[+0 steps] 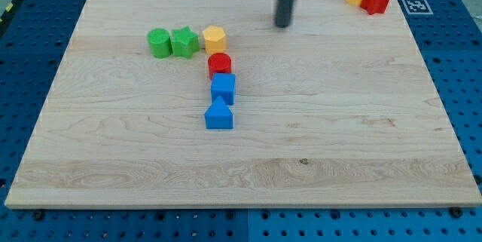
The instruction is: Slide the arm to the left side of the green circle
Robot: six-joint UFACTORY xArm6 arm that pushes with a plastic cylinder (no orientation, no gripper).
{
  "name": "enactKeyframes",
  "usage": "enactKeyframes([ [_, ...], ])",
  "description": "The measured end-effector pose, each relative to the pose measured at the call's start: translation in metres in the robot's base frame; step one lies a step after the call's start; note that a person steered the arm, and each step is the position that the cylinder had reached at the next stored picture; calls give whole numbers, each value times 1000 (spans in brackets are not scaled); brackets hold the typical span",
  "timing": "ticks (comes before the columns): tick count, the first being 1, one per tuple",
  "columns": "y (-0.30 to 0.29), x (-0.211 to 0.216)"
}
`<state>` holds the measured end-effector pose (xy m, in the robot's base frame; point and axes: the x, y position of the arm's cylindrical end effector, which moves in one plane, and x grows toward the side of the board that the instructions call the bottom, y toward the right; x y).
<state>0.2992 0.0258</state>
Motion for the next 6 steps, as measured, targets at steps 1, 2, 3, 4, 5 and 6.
enactKeyframes([
  [1,-112,0],
  [2,-220,0],
  [3,-283,27],
  [4,-283,34],
  [5,-268,38],
  [6,-246,46],
])
